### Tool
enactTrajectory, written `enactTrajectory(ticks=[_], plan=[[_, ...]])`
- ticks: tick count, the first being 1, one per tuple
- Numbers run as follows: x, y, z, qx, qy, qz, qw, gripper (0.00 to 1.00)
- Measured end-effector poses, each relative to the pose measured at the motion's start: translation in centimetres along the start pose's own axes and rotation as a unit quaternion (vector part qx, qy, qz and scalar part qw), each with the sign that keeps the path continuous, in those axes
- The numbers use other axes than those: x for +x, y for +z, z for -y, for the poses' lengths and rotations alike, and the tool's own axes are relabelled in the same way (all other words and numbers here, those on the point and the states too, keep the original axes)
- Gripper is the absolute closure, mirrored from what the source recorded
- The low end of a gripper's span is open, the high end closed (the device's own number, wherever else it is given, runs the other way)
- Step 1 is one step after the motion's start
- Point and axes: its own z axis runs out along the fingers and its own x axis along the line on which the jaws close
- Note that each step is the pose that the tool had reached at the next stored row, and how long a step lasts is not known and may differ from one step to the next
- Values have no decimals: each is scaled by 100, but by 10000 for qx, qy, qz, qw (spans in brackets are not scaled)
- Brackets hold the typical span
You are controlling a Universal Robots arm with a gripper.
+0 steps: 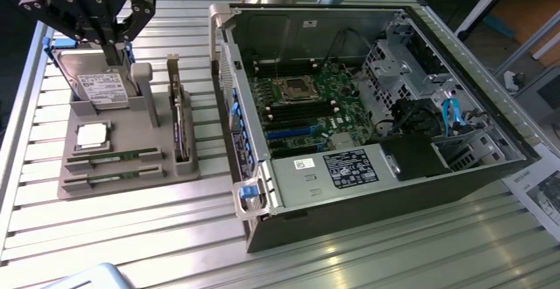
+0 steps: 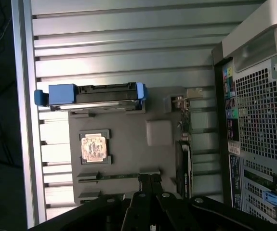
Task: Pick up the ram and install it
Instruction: 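Reach for the ram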
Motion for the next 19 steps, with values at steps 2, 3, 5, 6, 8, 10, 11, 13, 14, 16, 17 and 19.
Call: enactTrajectory(ticks=[2,3,5,6,8,10,11,13,14,16,17,19], plan=[[-2,-1,22,1,0,0,10000,90],[-3,-2,39,1,0,0,10000,90],[-5,-3,65,1,0,0,10000,90],[-6,-4,78,1,0,0,10000,90],[-9,-5,118,2,0,0,10000,90],[-9,-5,118,2,1,0,10000,90],[-9,-5,118,2,1,0,10000,90],[-9,-5,119,2,0,0,10000,90],[-9,-2,121,2,0,0,10000,90],[-9,20,127,3,0,-3,10000,90],[-10,29,131,3,0,-6,10000,90],[-9,53,141,3,1,-15,10000,90]])
